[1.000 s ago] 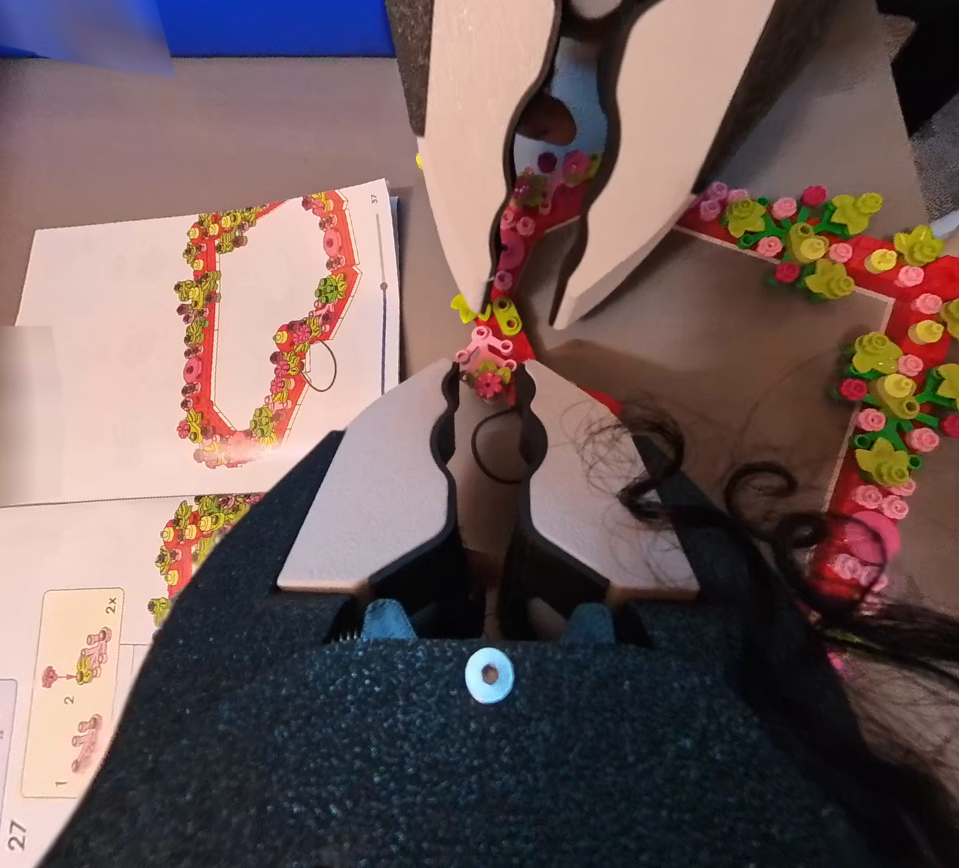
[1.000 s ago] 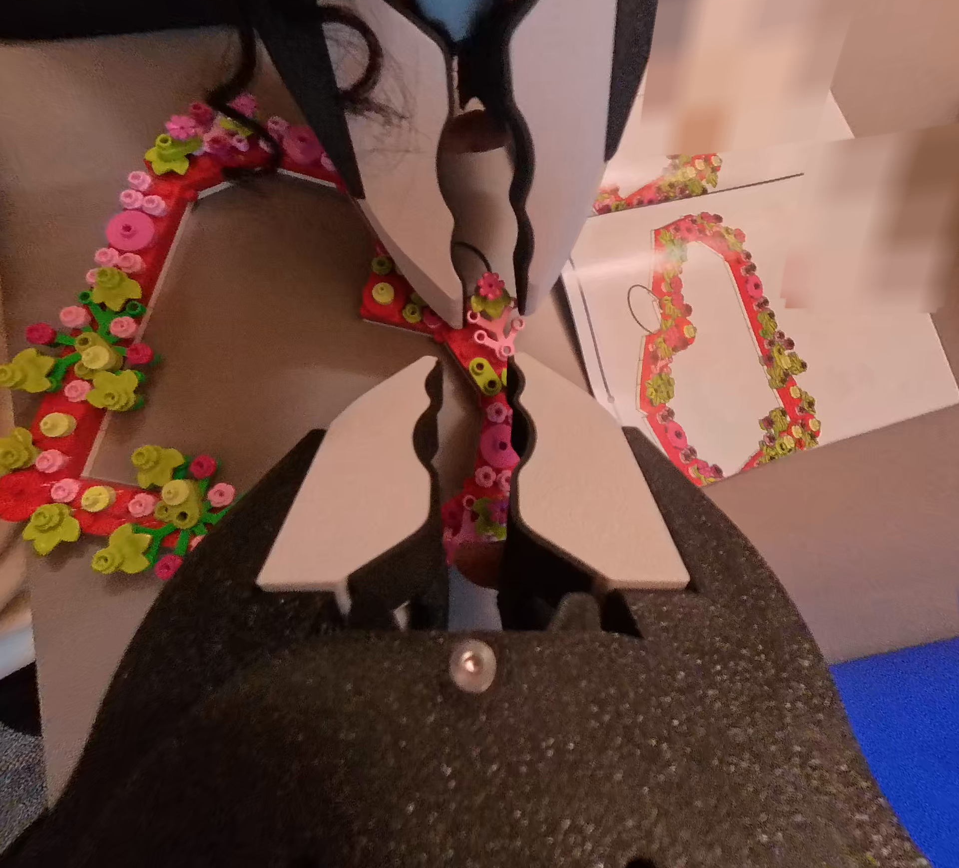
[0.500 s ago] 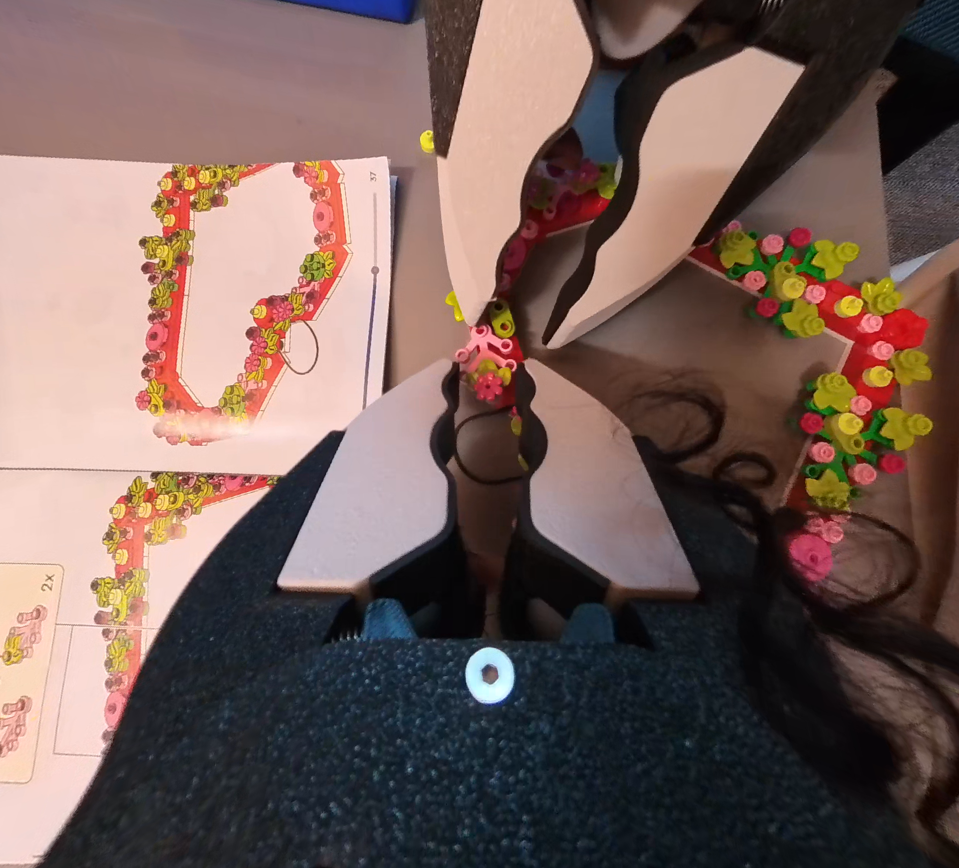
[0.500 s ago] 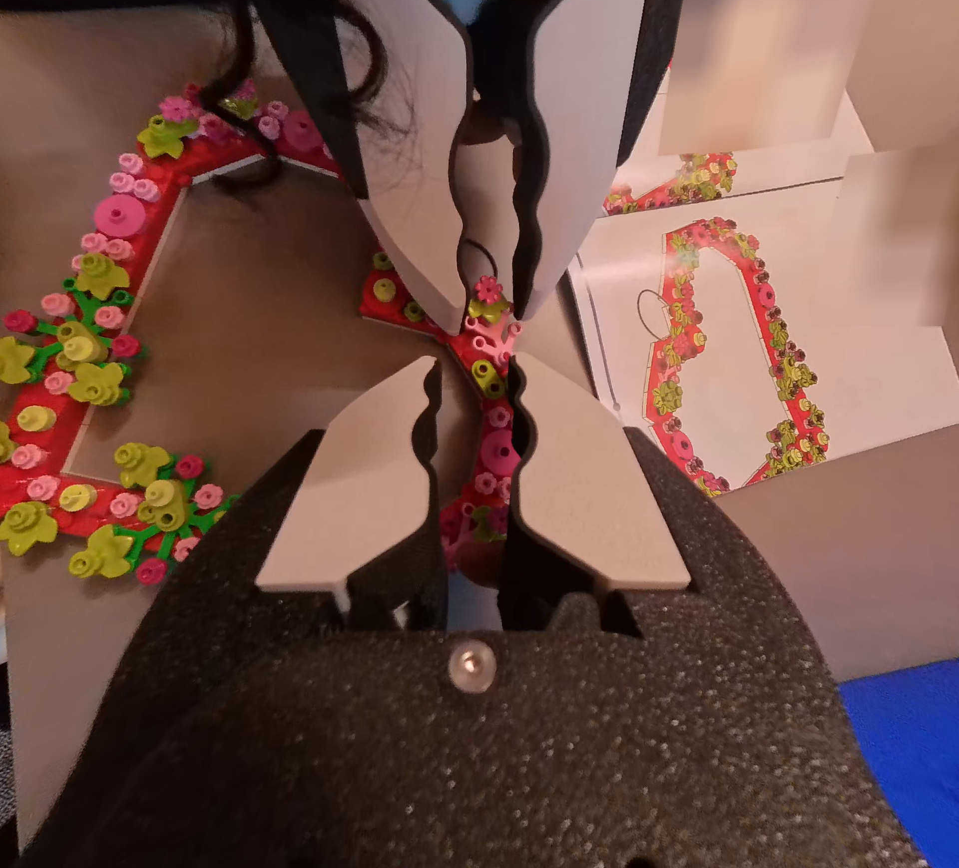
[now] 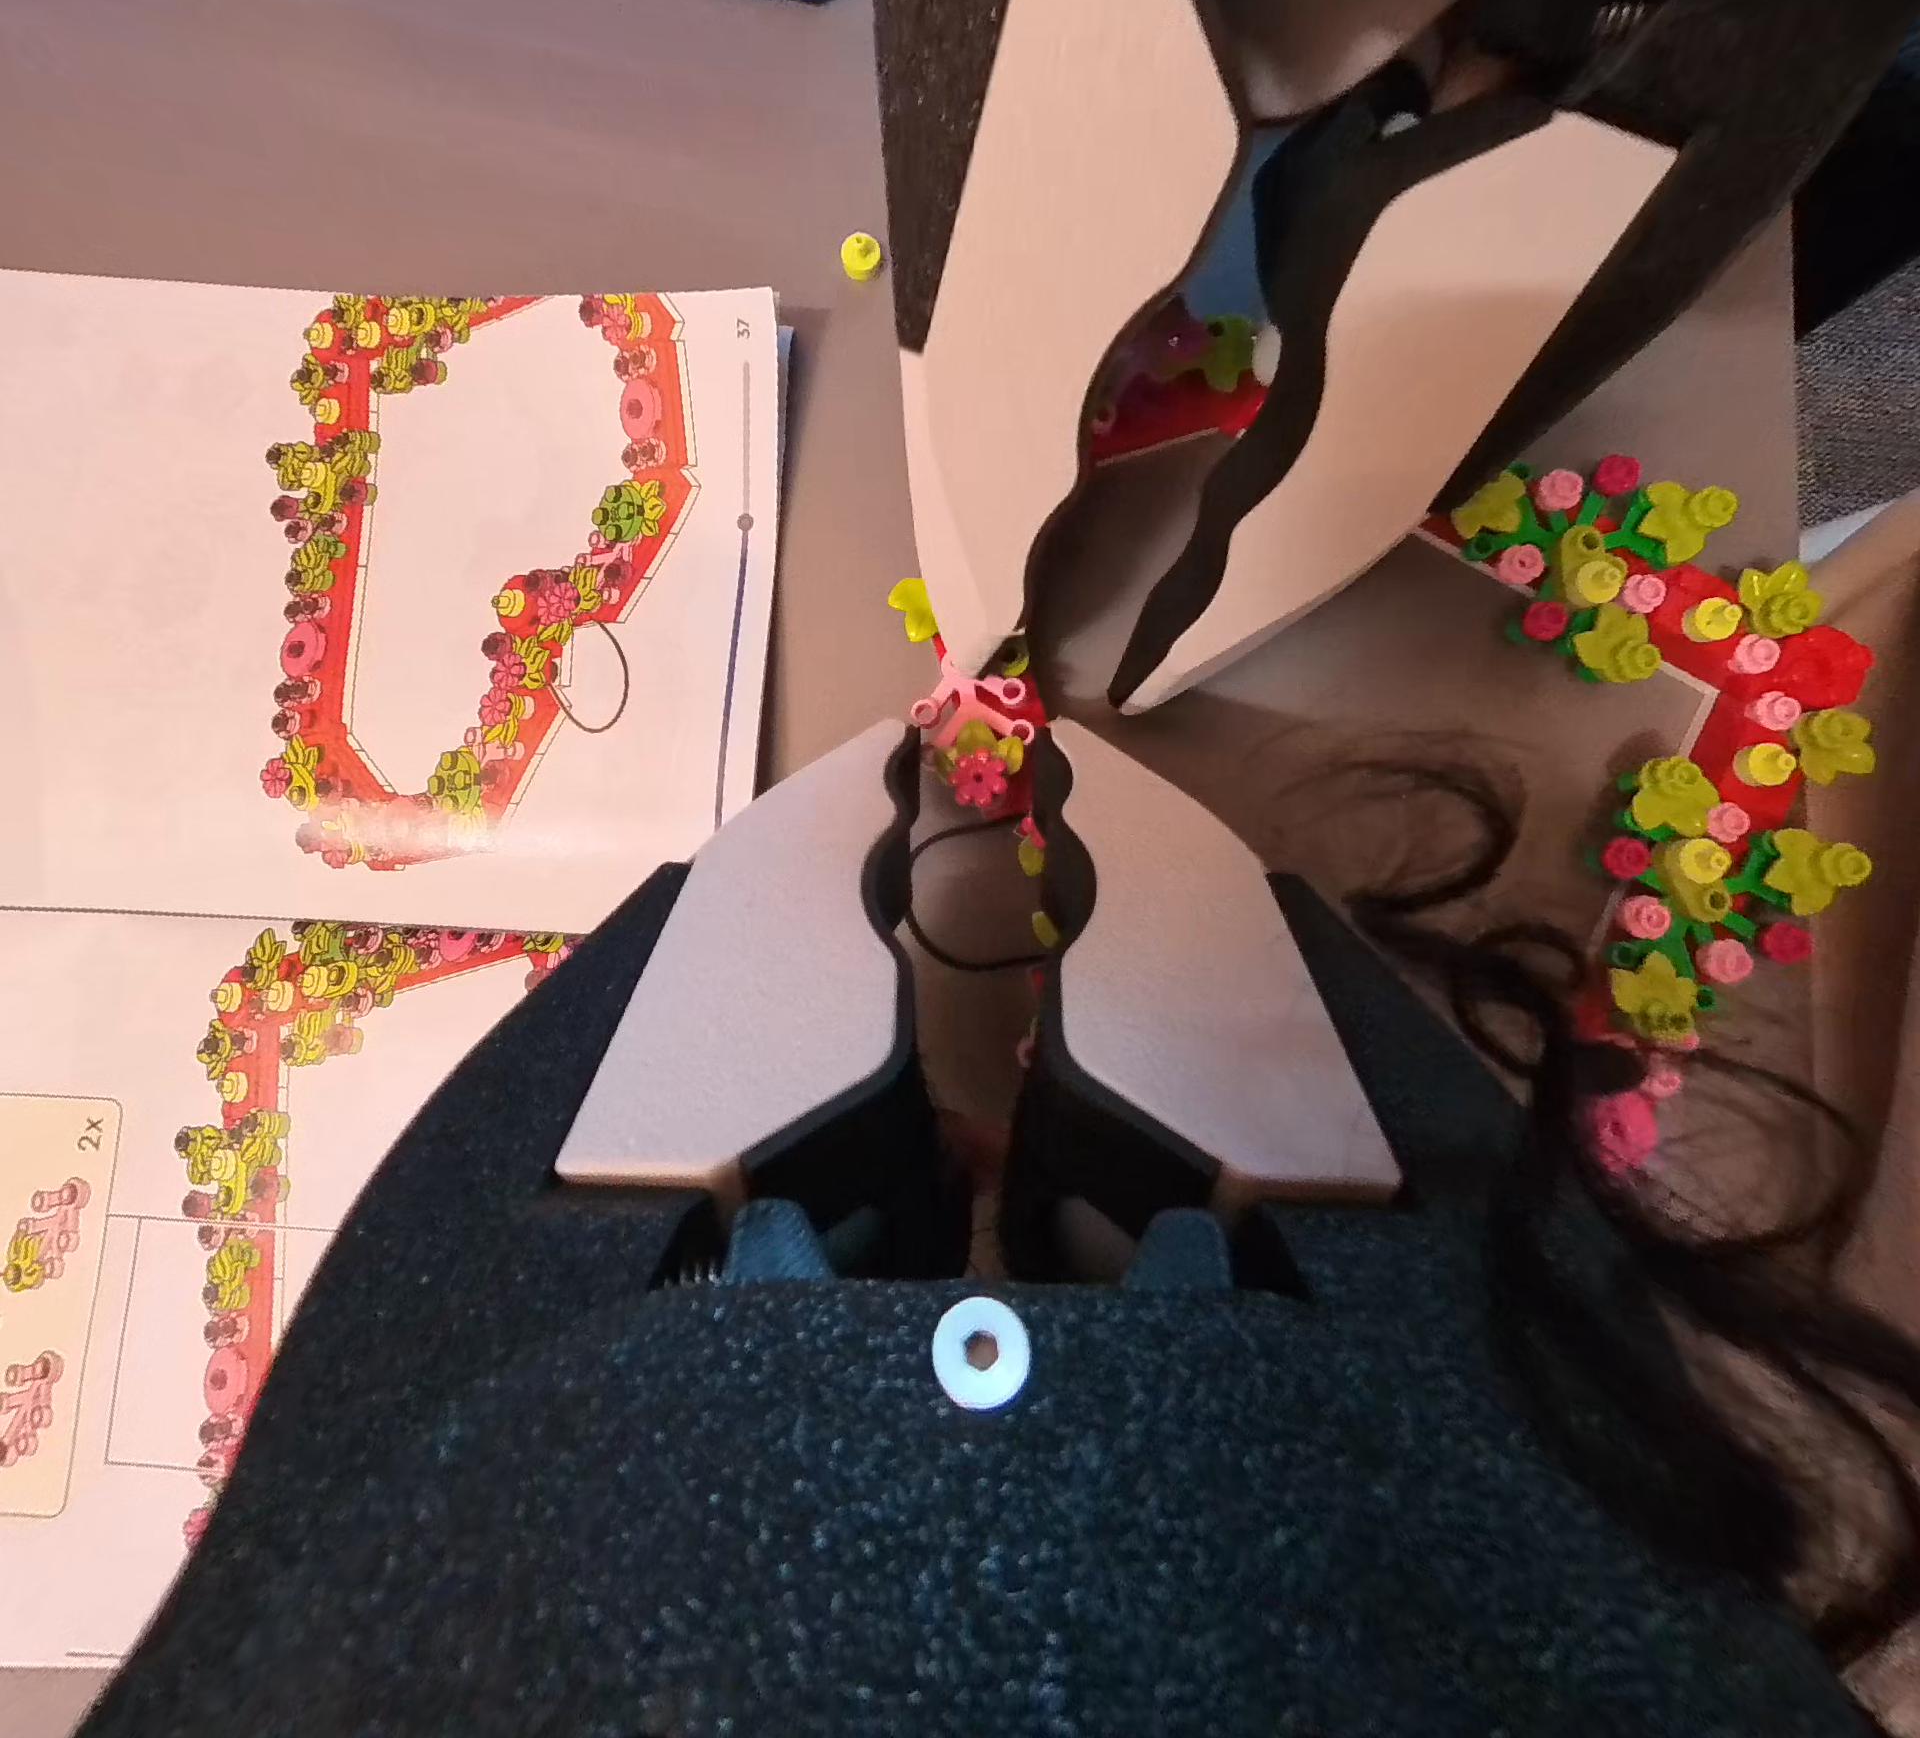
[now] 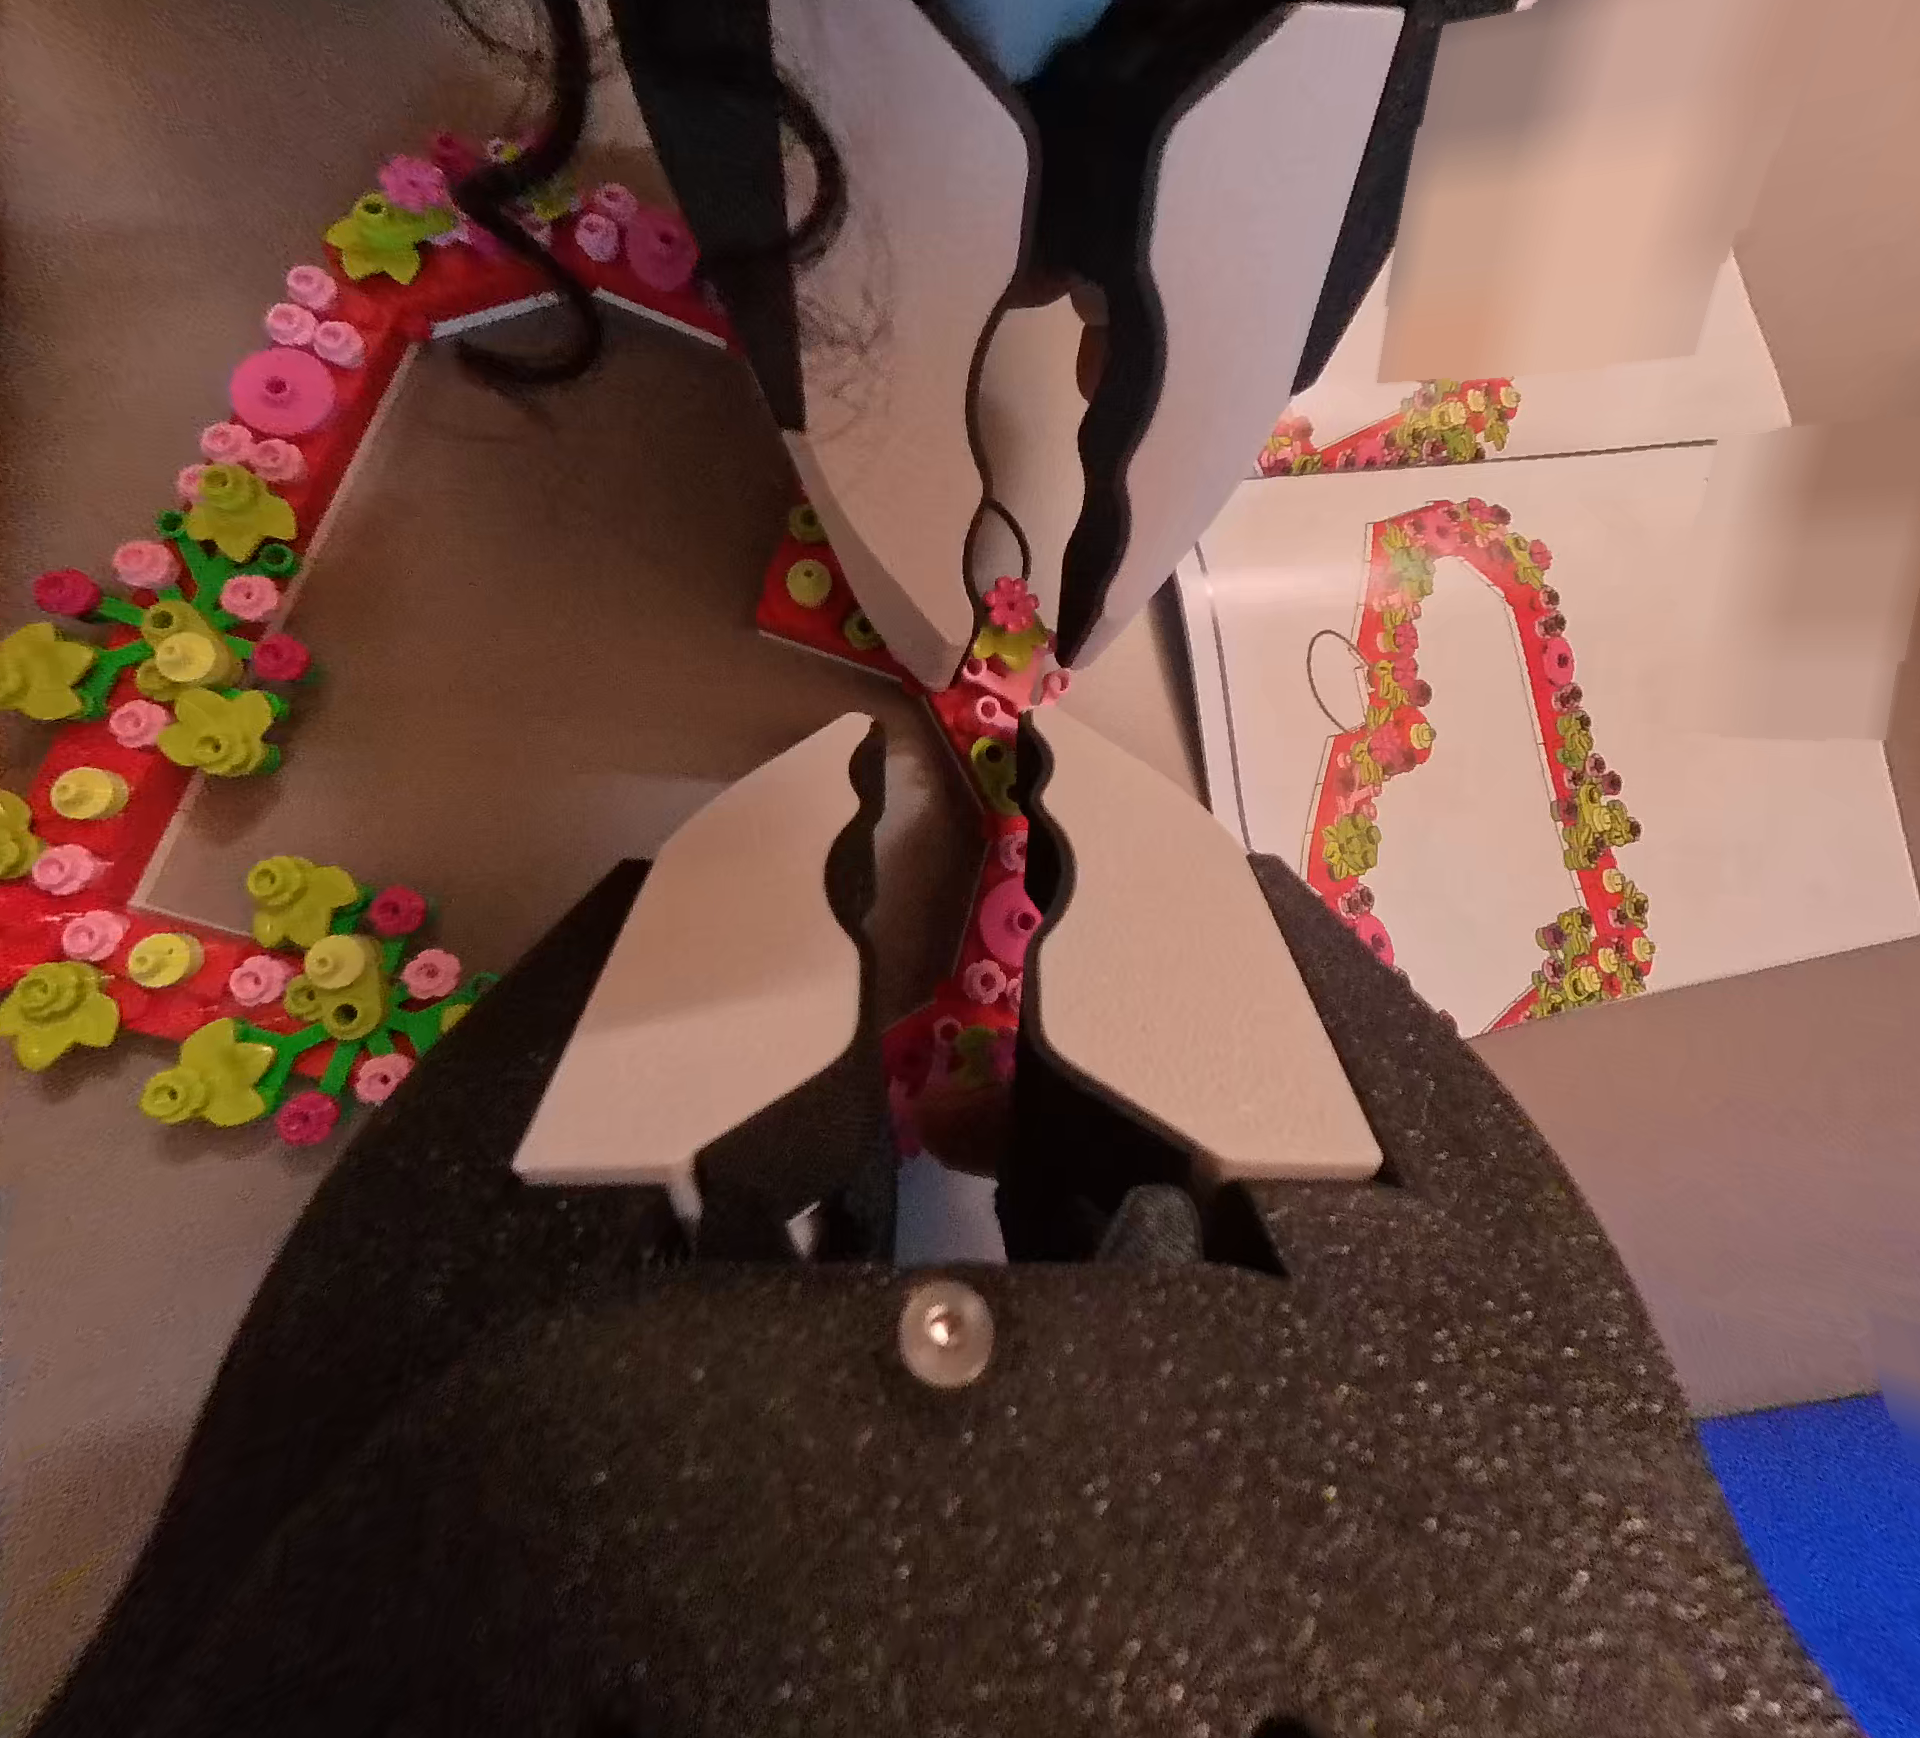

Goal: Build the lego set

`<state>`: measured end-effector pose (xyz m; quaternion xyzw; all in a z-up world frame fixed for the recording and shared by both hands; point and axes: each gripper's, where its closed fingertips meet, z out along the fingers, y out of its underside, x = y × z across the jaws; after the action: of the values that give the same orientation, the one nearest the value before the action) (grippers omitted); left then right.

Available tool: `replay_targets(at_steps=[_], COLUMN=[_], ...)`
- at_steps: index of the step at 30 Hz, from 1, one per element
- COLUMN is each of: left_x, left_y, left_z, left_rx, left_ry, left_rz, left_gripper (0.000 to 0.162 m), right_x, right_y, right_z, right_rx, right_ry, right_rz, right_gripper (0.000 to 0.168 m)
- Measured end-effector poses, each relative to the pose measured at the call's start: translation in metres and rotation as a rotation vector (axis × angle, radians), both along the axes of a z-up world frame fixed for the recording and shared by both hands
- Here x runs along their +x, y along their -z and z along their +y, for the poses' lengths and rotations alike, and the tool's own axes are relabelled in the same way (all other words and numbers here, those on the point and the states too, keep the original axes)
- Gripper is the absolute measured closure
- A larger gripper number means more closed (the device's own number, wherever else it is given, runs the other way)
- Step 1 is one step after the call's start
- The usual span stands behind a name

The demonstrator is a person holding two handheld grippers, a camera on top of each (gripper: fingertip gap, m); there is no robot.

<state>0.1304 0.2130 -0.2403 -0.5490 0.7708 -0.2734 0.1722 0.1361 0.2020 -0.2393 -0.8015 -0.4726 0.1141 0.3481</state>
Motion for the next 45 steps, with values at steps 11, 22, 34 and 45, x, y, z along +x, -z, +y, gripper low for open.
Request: replay_targets(at_steps=[11,22,34,45], left_x=[0.0,-0.002,-0.008,-0.007], left_y=[0.001,0.001,-0.001,-0.003], left_z=[-0.001,-0.005,-0.009,-0.01], left_rx=[0.0,-0.012,-0.038,0.008], left_ry=[-0.001,0.005,0.011,-0.008], left_rz=[0.004,0.01,0.032,-0.042], left_gripper=[0.142,0.141,0.133,0.145], right_x=[0.001,0.002,0.003,0.003], right_y=[0.002,0.003,0.006,0.007], right_z=[-0.001,-0.001,-0.001,-0.002], right_rx=[0.014,0.139,0.267,0.239], right_ry=[-0.008,0.045,0.013,0.07], right_rz=[-0.053,-0.11,-0.297,-0.346], right_gripper=[0.14,0.145,0.147,0.149])
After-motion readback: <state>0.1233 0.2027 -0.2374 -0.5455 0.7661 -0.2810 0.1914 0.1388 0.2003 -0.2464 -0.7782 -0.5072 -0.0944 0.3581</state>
